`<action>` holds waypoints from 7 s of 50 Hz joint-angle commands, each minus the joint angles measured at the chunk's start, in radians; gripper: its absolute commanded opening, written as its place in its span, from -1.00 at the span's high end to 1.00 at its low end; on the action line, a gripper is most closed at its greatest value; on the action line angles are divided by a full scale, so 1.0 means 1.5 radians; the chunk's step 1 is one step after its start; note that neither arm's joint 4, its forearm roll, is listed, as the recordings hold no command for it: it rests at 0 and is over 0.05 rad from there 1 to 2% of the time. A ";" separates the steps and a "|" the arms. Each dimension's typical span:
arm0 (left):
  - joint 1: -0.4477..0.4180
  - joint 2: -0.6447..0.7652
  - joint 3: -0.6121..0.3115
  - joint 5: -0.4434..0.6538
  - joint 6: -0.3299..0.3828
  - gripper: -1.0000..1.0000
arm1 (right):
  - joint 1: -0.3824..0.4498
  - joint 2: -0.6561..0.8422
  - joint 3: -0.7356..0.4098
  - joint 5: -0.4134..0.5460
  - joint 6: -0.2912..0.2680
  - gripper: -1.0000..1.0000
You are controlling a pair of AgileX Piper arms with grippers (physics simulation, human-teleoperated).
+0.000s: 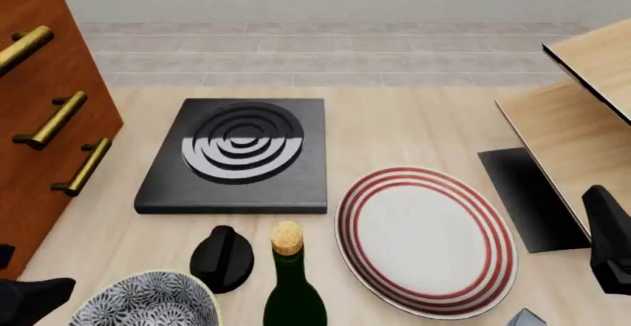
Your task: Put the bowl on the top of the cabinet.
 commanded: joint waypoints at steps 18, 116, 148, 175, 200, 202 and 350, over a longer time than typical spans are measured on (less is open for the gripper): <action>-0.043 -0.019 0.038 0.003 -0.021 -1.00 | 0.000 0.000 0.000 0.000 0.000 -1.00; 0.007 0.043 0.228 -0.223 0.033 -1.00 | 0.000 0.000 0.000 0.000 0.000 -1.00; 0.005 0.068 0.250 -0.255 0.043 -1.00 | 0.000 0.000 0.000 0.000 0.000 -1.00; 0.002 0.081 0.284 -0.289 0.047 -1.00 | 0.000 0.000 0.000 0.000 0.000 -1.00; 0.030 0.088 0.277 -0.317 0.064 1.00 | 0.000 0.000 0.000 0.000 0.000 -1.00; 0.024 0.081 0.262 -0.301 0.054 1.00 | 0.000 0.000 0.000 0.000 0.000 -1.00; 0.518 0.249 -0.342 -0.437 -0.488 1.00 | 0.000 0.000 0.000 0.000 0.000 -1.00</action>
